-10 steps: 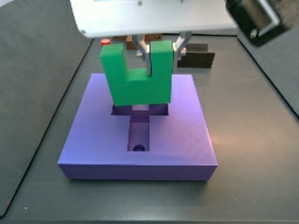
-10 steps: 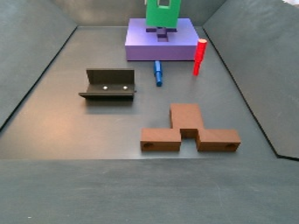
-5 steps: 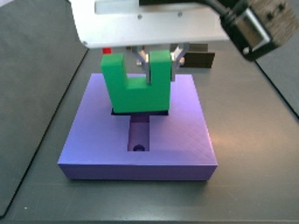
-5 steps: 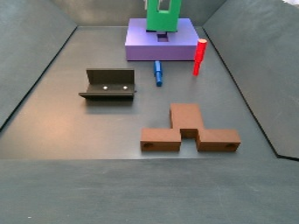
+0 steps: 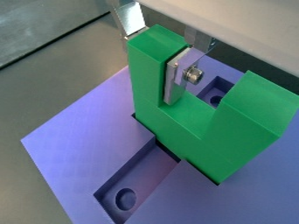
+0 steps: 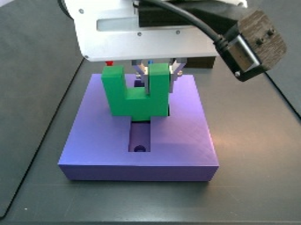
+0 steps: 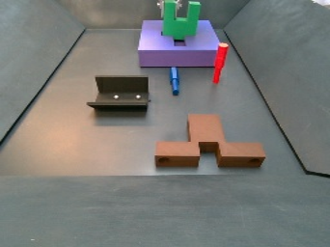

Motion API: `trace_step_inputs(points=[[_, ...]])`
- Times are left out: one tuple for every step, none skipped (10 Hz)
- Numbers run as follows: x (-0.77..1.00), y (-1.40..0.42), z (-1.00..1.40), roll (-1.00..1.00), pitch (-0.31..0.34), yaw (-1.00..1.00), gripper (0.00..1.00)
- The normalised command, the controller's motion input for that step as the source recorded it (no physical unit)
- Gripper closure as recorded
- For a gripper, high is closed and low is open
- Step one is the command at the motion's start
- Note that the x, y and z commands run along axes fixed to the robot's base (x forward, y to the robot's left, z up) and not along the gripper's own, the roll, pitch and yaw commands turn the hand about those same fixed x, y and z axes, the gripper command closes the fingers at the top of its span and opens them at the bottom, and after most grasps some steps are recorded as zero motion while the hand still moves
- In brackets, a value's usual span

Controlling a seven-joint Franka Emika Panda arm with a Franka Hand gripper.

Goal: Pick up the green object. Move up. Move to above the board. Insert the green object.
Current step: Insert the green object.

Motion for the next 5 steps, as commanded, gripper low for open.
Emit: trace_step_inputs(points=[[0.0,0.0,-0.48,0.11,0.0,0.0,1.0],[0.0,0.0,-0.72,0.08,0.0,-0.03,1.0],[0.0,0.0,-0.81,0.05,0.0,-0.18,1.0],[0.03,0.0,-0.23,0.02,0.0,-0.1,1.0],[0.0,0.0,0.0,0.0,0.0,0.0,1.0]])
